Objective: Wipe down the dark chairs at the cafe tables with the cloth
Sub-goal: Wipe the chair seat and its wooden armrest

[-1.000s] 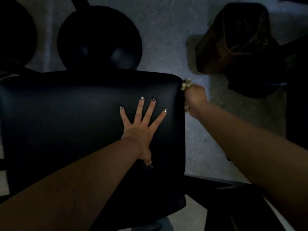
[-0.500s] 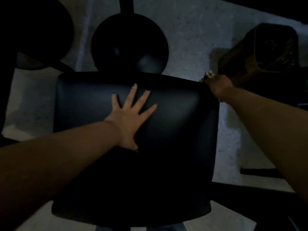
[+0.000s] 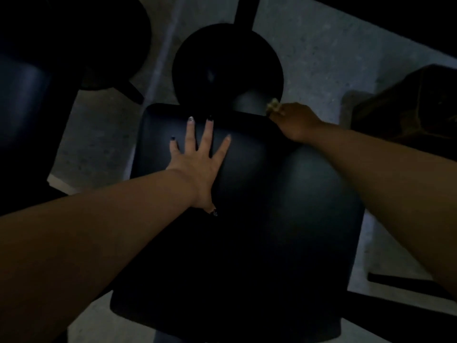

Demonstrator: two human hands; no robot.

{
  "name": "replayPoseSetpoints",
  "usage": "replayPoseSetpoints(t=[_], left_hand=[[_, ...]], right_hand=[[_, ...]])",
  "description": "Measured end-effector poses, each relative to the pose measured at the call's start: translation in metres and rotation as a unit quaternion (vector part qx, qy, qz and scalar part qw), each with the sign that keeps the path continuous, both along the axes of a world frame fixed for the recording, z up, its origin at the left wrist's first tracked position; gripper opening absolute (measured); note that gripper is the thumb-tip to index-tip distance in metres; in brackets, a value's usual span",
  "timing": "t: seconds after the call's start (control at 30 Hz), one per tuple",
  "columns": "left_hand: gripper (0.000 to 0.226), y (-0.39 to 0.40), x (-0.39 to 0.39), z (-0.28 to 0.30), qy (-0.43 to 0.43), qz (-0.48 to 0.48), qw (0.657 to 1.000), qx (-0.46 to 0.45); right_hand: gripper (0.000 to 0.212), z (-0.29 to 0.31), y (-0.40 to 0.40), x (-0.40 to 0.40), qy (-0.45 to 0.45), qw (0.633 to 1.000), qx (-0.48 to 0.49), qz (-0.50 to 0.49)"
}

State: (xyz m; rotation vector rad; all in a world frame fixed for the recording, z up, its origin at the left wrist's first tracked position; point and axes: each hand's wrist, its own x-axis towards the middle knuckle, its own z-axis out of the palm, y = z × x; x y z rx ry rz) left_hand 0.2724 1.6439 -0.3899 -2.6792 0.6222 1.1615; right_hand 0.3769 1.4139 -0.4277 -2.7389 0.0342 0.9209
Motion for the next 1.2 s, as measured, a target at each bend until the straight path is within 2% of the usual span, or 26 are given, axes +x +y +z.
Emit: replayPoseSetpoints(t=[0.17, 0.23, 0.33, 0.43, 0.5, 0.53, 0.57, 0.63, 0.67, 0.7, 0.73, 0.8, 0.9, 0.97, 1.07, 1.13, 1.2], left_hand=[[0.146, 0.008, 0.008, 0.009, 0.026, 0.013, 1.000, -0.013], [0.143, 0.008, 0.013, 0.011, 0.031, -0.007, 0.999, -0.012], [0.132, 0.019, 0.025, 0.016, 0.021, -0.097, 0.995, -0.005], [0.099, 0.047, 0.036, 0.018, 0.009, -0.127, 0.990, -0.063], [0.068, 0.071, 0.038, 0.019, 0.021, -0.027, 0.983, -0.182], [0.054, 0.082, 0.037, 0.019, 0.022, 0.078, 0.963, -0.256], [0.043, 0.092, 0.035, 0.019, 0.023, 0.210, 0.921, -0.327], [0.029, 0.114, 0.027, 0.015, 0.019, 0.464, 0.773, -0.432], [0.025, 0.126, 0.023, 0.011, -0.002, 0.548, 0.702, -0.454], [0.022, 0.136, 0.018, 0.007, -0.031, 0.604, 0.652, -0.457], [0.020, 0.145, 0.013, 0.003, -0.060, 0.641, 0.622, -0.446], [0.018, 0.158, 0.003, -0.004, -0.106, 0.686, 0.586, -0.418], [0.016, 0.164, -0.008, -0.007, -0.146, 0.710, 0.553, -0.412], [0.017, 0.166, -0.011, -0.004, -0.165, 0.710, 0.547, -0.412], [0.021, 0.169, -0.009, 0.005, -0.155, 0.722, 0.523, -0.426], [0.022, 0.174, -0.008, 0.009, -0.138, 0.725, 0.515, -0.436], [0.023, 0.179, -0.010, 0.012, -0.117, 0.713, 0.537, -0.435]], right_hand=[[0.055, -0.004, -0.039, -0.005, 0.017, 0.991, -0.080, -0.110], [0.051, -0.003, -0.018, -0.001, 0.009, 0.991, -0.072, -0.113], [0.044, 0.001, 0.052, 0.012, -0.001, 0.998, -0.013, -0.062], [0.041, 0.001, 0.136, 0.023, 0.010, 0.998, 0.062, -0.003], [0.039, -0.004, 0.171, 0.027, 0.008, 0.997, 0.078, 0.003], [0.038, -0.007, 0.180, 0.028, 0.005, 0.997, 0.075, 0.010], [0.038, -0.009, 0.184, 0.029, 0.004, 0.997, 0.072, 0.009], [0.040, -0.012, 0.186, 0.031, -0.004, 0.998, 0.068, -0.002], [0.041, -0.014, 0.186, 0.032, -0.007, 0.998, 0.063, -0.003], [0.041, -0.014, 0.189, 0.032, -0.005, 0.998, 0.055, 0.001], [0.041, -0.013, 0.195, 0.030, -0.006, 0.999, 0.043, 0.017], [0.038, -0.009, 0.217, 0.024, -0.033, 0.996, 0.033, 0.076], [0.034, 0.001, 0.259, 0.006, -0.088, 0.976, 0.032, 0.194], [0.034, 0.005, 0.281, -0.015, -0.117, 0.939, -0.003, 0.324], [0.035, 0.007, 0.292, -0.063, -0.115, 0.852, -0.067, 0.506], [0.037, 0.006, 0.292, -0.100, -0.076, 0.817, -0.062, 0.568], [0.038, 0.007, 0.291, -0.134, -0.045, 0.796, -0.032, 0.603]])
